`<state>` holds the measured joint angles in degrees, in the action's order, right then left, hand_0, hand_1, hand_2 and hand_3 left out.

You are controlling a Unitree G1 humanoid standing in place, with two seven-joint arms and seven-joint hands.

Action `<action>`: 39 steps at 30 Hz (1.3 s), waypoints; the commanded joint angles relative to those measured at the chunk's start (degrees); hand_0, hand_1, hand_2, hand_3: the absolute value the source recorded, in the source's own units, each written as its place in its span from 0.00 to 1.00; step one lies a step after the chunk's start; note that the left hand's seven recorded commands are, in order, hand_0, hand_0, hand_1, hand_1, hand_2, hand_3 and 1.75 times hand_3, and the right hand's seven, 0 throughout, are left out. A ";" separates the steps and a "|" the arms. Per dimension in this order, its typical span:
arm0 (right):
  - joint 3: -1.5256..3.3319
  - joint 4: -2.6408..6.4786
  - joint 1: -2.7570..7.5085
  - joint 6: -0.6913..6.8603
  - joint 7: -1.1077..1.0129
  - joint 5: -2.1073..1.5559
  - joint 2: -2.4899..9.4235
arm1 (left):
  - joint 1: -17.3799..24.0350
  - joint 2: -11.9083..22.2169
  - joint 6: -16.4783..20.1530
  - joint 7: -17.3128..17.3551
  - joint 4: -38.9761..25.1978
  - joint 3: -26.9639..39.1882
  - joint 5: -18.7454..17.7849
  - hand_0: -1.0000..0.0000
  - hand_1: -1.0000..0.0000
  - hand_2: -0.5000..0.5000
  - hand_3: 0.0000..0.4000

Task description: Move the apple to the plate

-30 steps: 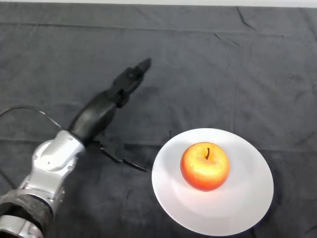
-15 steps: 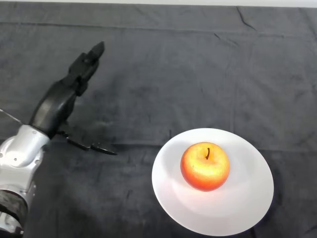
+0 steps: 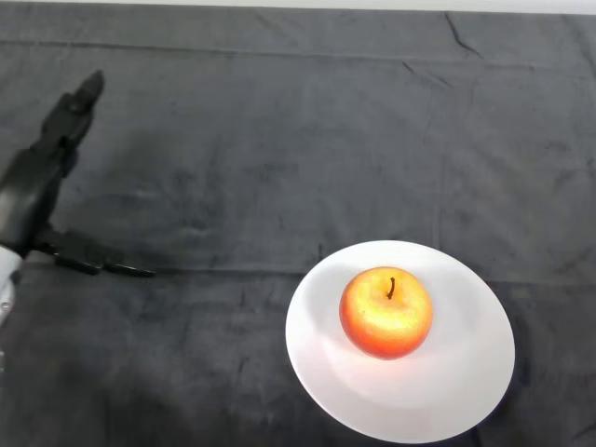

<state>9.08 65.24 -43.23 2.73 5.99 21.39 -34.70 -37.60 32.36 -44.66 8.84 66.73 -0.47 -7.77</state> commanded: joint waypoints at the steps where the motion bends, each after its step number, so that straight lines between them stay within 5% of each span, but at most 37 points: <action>1: -0.42 1.58 1.53 -0.05 -0.15 -0.31 -0.01 | -0.47 3.72 1.15 -1.08 2.37 2.20 -0.81 1.00 1.00 0.50 0.00; 18: -0.41 1.69 1.49 -0.12 -0.12 -0.31 -0.01 | 4.94 8.08 6.08 -4.57 3.15 12.80 -7.27 1.00 1.00 0.50 0.00; 39: -0.39 1.76 1.46 -0.17 -0.11 -0.31 -0.01 | 10.42 10.56 12.67 -13.95 3.64 23.74 -13.20 1.00 1.00 0.50 0.00</action>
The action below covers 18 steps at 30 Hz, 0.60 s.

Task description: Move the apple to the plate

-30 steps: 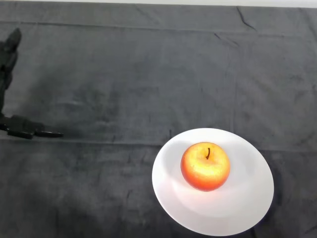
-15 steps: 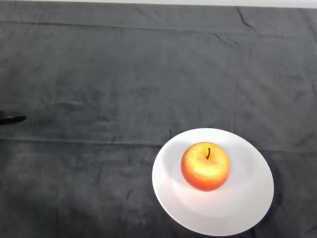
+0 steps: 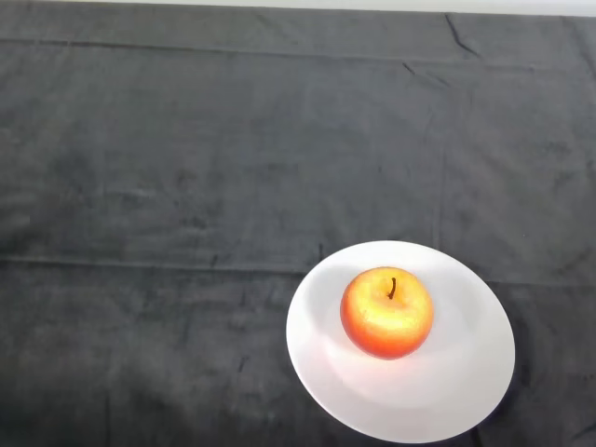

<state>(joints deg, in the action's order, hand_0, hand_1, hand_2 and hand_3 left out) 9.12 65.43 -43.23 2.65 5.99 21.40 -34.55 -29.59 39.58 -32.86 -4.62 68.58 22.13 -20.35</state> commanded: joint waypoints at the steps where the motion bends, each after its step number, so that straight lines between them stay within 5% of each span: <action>1: -0.43 1.57 1.45 -0.09 -0.11 -0.32 -0.17 | 2.58 3.30 1.13 -0.90 1.76 1.47 -0.76 1.00 1.00 0.50 0.00; 18: -0.42 1.56 1.46 -0.10 -0.10 -0.33 -0.17 | 2.95 2.56 4.52 -4.86 -0.27 3.25 -0.17 1.00 1.00 0.50 0.00</action>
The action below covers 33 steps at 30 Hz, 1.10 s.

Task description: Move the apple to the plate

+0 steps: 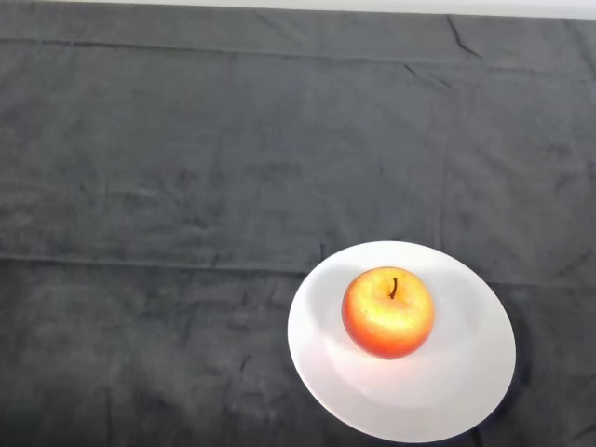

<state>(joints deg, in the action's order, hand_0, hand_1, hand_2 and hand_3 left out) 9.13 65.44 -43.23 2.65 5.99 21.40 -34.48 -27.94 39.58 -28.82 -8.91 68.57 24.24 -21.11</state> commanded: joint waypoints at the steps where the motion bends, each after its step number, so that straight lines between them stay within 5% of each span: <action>1: -0.44 1.55 1.47 -0.10 -0.10 -0.33 -0.23 | 1.36 2.53 0.56 -0.65 -0.40 1.17 0.68 1.00 1.00 0.50 0.00; 33: -0.45 1.38 1.55 -0.03 -0.12 -0.36 -0.24 | 2.30 2.07 1.96 -1.77 -2.85 2.30 3.25 1.00 1.00 0.50 0.00</action>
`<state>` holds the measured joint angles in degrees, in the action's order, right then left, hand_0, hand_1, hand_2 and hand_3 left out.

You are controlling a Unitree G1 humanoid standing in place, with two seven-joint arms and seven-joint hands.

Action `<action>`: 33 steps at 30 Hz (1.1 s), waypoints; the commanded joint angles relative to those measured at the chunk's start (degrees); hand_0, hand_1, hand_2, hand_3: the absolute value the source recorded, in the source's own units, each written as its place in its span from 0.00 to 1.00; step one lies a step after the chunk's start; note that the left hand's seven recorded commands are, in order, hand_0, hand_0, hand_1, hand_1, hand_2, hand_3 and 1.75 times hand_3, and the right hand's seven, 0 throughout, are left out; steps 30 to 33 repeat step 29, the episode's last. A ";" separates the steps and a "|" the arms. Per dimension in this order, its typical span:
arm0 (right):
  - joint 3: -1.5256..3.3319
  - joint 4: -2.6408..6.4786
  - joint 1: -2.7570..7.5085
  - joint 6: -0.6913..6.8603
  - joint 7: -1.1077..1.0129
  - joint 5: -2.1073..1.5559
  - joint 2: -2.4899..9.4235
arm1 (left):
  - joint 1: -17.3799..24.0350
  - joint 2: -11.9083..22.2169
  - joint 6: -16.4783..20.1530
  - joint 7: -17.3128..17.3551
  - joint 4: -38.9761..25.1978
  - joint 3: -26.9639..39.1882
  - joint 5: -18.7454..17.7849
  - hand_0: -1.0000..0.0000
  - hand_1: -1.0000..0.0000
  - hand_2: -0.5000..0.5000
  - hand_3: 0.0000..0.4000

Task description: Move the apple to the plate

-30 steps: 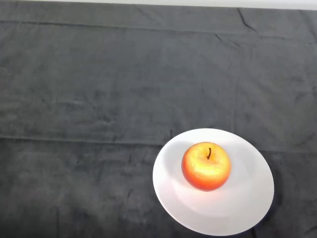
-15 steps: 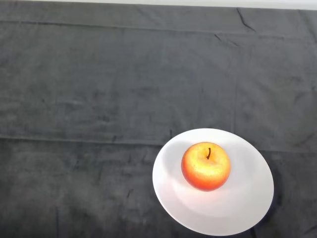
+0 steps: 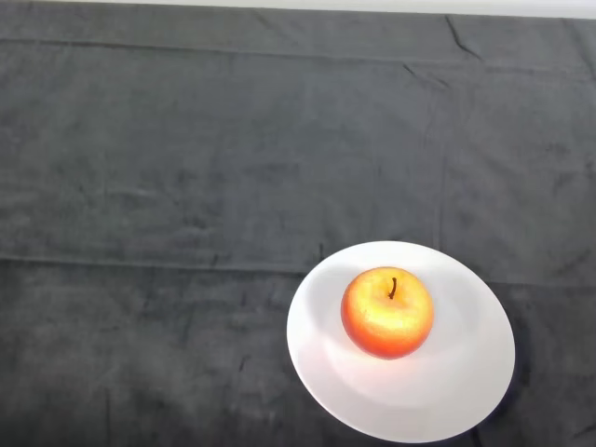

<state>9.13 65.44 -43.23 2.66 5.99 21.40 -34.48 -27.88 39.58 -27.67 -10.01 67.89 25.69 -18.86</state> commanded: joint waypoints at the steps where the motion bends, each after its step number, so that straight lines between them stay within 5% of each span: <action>1: -0.45 1.38 1.56 -0.03 -0.12 -0.36 -0.24 | 2.27 2.07 0.82 -0.69 -2.20 0.90 1.04 1.00 1.00 0.50 0.00; 33: -0.45 1.26 1.61 0.03 -0.14 -0.38 -0.25 | 2.49 1.55 1.54 -0.82 -2.93 1.78 2.50 1.00 1.00 0.50 0.00</action>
